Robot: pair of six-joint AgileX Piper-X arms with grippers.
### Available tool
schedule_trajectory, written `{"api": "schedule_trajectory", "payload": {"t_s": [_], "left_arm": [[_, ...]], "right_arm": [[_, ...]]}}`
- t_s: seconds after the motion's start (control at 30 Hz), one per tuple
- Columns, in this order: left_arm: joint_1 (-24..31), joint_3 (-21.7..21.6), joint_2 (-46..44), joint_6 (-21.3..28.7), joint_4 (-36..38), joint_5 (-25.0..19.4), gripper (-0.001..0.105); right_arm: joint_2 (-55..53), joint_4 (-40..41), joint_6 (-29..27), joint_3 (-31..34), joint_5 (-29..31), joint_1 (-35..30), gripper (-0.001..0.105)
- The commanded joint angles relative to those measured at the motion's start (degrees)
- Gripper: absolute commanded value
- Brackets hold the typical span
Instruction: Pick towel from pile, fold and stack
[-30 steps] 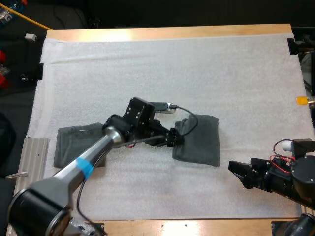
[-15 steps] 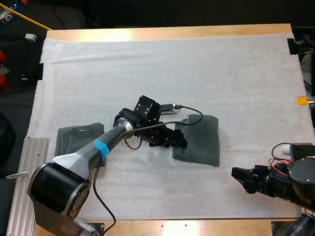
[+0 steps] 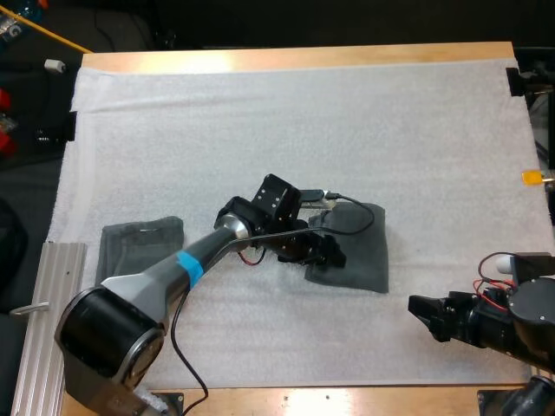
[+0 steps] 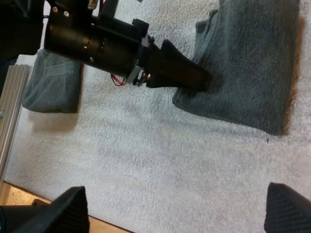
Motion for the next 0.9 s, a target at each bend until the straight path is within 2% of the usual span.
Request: {"api": "schedule_trajectory", "payload": {"t_s": [0.0, 0.17, 0.33, 0.47, 0.57, 0.63, 0.73, 0.87], "left_arm": [[-0.1, -0.5, 0.7, -1.3, 0.1, 0.5, 0.07], [-0.3, -1.8, 0.9, -2.0, 0.6, 2.2, 0.068], [-2.2, -2.3, 1.3, -4.1, -0.7, 1.5, 0.047], [-3.4, -2.5, 1.9, -4.5, -0.5, -0.3, 0.041], [-3.4, -3.2, 1.9, -4.5, 0.6, 0.0, 0.024], [-3.4, -4.2, 1.8, -3.3, 2.5, 0.0, 0.003], [-3.4, -5.4, 0.8, -0.7, 4.7, -0.7, 0.0], [-3.4, -7.0, -2.0, 4.5, 9.8, -4.8, 0.0]], "right_arm": [[-0.1, 0.1, 0.2, -0.3, -0.2, 0.1, 0.071], [-0.1, 0.1, 0.2, -0.3, -0.3, 0.1, 0.071], [-0.1, 0.1, 0.2, -0.3, -0.3, 0.1, 0.071], [-0.1, 0.1, 0.4, -0.3, -0.6, 0.1, 0.071], [-0.1, 0.1, 0.4, -0.3, -0.6, 0.1, 0.071], [-0.1, 0.1, 0.4, -0.3, -0.6, 0.1, 0.071], [-0.1, 0.1, 0.4, -0.3, -0.6, 0.1, 0.071], [-0.1, 0.1, 0.4, -0.3, -0.6, 0.1, 0.071]]}}
